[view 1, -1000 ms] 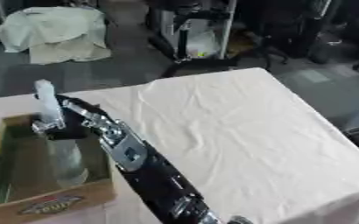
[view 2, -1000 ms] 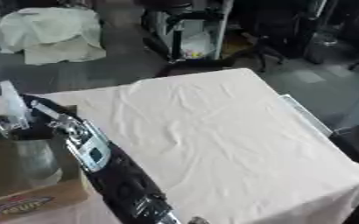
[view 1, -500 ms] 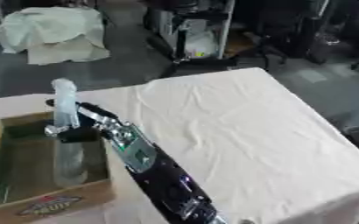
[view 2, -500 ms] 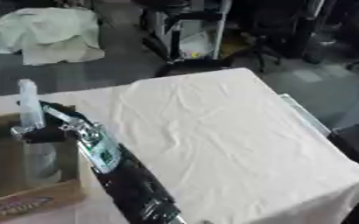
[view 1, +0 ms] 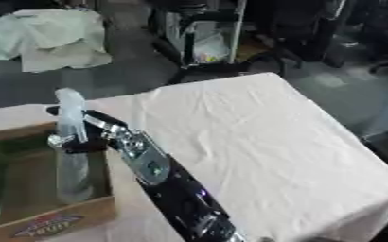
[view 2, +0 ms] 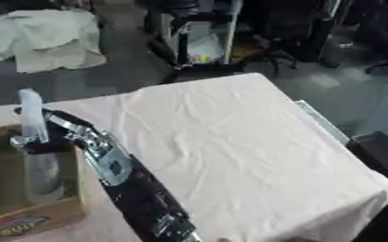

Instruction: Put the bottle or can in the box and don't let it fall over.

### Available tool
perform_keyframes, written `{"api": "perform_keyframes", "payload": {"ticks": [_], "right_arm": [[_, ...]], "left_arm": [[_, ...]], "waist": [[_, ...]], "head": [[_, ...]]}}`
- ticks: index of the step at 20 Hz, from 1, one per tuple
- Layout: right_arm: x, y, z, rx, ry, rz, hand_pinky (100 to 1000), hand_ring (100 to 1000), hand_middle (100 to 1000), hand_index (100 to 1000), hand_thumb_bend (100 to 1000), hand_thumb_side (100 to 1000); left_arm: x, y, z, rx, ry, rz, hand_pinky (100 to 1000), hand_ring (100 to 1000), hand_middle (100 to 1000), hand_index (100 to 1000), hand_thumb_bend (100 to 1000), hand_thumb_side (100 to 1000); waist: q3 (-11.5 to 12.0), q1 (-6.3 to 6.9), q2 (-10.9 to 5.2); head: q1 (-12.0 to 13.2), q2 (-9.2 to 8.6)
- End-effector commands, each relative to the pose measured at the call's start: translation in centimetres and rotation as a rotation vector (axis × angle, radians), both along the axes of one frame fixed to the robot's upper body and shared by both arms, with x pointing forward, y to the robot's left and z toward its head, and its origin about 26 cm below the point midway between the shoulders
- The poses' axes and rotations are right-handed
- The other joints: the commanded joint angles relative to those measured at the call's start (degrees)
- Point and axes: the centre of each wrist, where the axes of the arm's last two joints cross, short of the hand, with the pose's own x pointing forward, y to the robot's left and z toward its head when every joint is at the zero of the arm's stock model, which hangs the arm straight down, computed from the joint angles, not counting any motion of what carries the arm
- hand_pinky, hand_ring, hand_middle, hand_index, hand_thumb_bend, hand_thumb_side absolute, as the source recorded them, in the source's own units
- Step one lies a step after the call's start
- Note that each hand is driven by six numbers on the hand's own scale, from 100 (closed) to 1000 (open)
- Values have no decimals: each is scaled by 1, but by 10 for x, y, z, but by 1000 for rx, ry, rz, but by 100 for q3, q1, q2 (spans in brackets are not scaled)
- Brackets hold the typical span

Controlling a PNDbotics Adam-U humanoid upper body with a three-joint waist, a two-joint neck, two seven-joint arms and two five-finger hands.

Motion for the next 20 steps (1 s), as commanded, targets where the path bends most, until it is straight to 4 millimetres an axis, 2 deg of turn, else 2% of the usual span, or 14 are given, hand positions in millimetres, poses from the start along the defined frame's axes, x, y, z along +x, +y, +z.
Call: {"api": "perform_keyframes", "payload": {"ticks": [1, 4, 14, 20], "right_arm": [[1, -1, 16, 11, -44, 35, 1000, 1000, 1000, 1000, 100, 444], [0, -1, 13, 13, -34, 70, 1000, 1000, 1000, 1000, 100, 470], [0, -7, 15, -6, -57, 186, 1000, 1000, 1000, 1000, 100, 470], [-1, -15, 11, 16, -51, 196, 1000, 1000, 1000, 1000, 100, 470]], "left_arm": [[-1, 4, 7, 20, -24, 4, 1000, 1000, 1000, 780, 137, 757], [-1, 4, 7, 23, -24, 4, 1000, 1000, 1000, 780, 137, 759], [-1, 6, 5, 34, -25, 4, 1000, 1000, 1000, 780, 133, 759], [-1, 6, 5, 36, -25, 8, 1000, 1000, 1000, 780, 132, 760]], "waist": [[12, 36, -87], [2, 35, -86], [-41, 40, -86], [-55, 39, -85]], "head": [[-39, -93], [-51, -110], [-113, -163], [-107, -184]]}}
